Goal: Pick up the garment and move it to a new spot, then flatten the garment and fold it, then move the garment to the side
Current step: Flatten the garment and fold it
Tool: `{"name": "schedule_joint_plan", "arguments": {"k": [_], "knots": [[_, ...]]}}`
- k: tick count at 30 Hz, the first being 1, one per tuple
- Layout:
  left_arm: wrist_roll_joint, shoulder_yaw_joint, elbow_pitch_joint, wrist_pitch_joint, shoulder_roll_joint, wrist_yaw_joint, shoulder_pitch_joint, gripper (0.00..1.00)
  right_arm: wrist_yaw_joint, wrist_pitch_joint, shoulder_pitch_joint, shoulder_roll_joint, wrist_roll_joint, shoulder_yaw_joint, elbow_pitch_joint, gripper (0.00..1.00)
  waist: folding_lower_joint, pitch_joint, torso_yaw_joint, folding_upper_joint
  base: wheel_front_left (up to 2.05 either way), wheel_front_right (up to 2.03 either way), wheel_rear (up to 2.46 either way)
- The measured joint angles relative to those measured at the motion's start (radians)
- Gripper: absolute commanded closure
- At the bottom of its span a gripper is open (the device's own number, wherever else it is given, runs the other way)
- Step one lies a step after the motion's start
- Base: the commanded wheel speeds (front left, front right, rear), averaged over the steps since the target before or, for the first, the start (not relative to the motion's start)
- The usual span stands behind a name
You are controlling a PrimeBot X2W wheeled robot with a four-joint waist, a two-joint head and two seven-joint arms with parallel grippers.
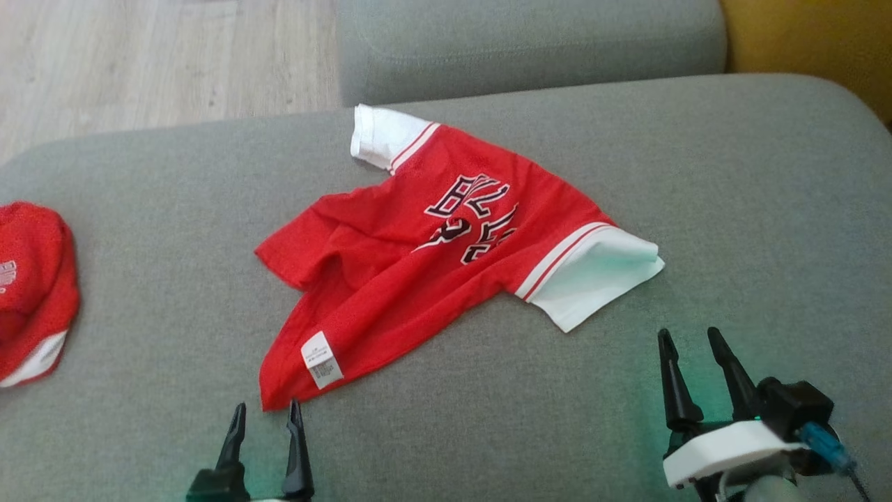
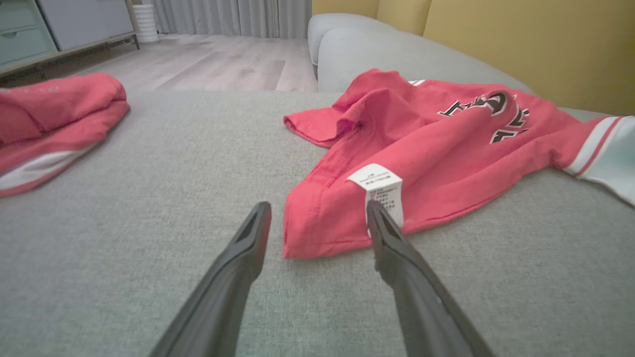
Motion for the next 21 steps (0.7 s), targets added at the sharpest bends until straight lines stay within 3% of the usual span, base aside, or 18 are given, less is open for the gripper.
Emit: {"name": "schedule_joint_plan", "arguments": {"k": [10,20,21], "knots": [[-0.108,-0.013,0.099,0.0,0.0,-0.034,-0.121,0.0,0.0,0.0,-0.055,-0.012,0.007,0.013,0.001,0.0,0.0002,0.082,0.001,0.0,0.0,0.0,0.0],[-0.201,-0.04,0.217,-0.002,-0.001,-0.024,-0.207,0.0,0.0,0.0,-0.084,-0.035,0.024,0.015,-0.004,0.0,0.0001,0.143,-0.017,0.0,0.0,0.0,0.0],[-0.203,-0.046,0.221,-0.002,-0.001,-0.024,-0.217,0.62,0.0,0.0,-0.089,-0.038,0.029,0.013,-0.004,0.0,0.0002,0.147,-0.017,0.0,0.0,0.0,0.0]]}}
